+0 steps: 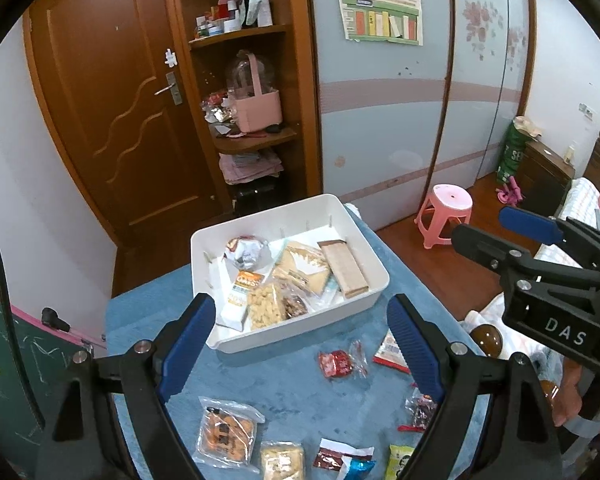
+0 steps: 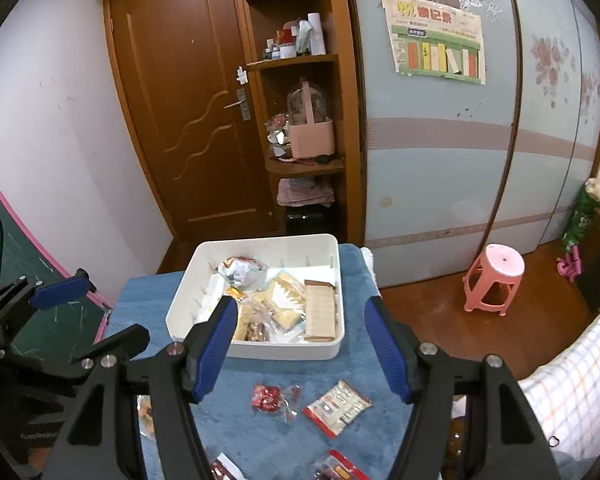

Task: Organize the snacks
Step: 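Open both tools and withdraw them from the bin toward the loose snacks, then grasp the red round packet with the left tool while the right tool grasps the dark-snack bag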

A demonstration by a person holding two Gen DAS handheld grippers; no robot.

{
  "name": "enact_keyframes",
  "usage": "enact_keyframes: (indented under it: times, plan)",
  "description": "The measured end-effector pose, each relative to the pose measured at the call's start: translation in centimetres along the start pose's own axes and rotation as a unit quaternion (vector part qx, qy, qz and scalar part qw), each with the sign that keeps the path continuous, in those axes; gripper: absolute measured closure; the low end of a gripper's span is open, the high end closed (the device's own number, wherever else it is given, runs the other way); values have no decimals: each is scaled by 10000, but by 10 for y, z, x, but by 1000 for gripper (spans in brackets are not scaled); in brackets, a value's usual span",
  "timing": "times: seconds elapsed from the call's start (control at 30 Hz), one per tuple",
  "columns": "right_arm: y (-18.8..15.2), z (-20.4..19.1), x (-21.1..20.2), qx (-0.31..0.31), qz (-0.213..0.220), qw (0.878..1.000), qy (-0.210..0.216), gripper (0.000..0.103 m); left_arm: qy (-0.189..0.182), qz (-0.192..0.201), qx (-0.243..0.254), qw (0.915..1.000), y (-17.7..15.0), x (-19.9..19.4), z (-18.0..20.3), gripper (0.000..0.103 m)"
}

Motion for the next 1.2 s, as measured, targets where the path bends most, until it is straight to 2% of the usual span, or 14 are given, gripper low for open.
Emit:
enact_keyframes:
  times: [0.3,0.53,0.6,0.67,0.8,1.03,1.2]
  plan:
    - [-37,-3,-8,-270,-239,9991,-237,36,82,-227,47,9997,-40,8,1,16]
    - [-84,-1,0,5,-634,9980,-31,36,-1,-610,76,9981,-69,21,2,16]
    - [-91,-1,2,103,-712,9974,55,36,106,-708,70,9974,-79,27,0,16]
    - [-98,1,0,142,-752,9971,55,37,178,-809,76,9965,-86,31,-2,16]
    - [-114,6,-3,122,-836,9964,32,37,87,-993,50,9950,-103,38,-3,16]
    - [-161,12,18,368,-1556,9869,216,37,173,-1333,129,9908,-129,58,-9,16]
    - [-203,24,45,960,-2206,9699,384,37,220,-1593,108,9869,-143,77,-13,16]
Point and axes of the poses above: each gripper's, at about its wrist camera, not at the fingertips, and x roughly the way its jaws point, z to its right, y to its top, the point moved 8 cm from there along x, roughly the way its jaws point, and after that the axes turned 9 degrees about -x, right-handed, at the moved point
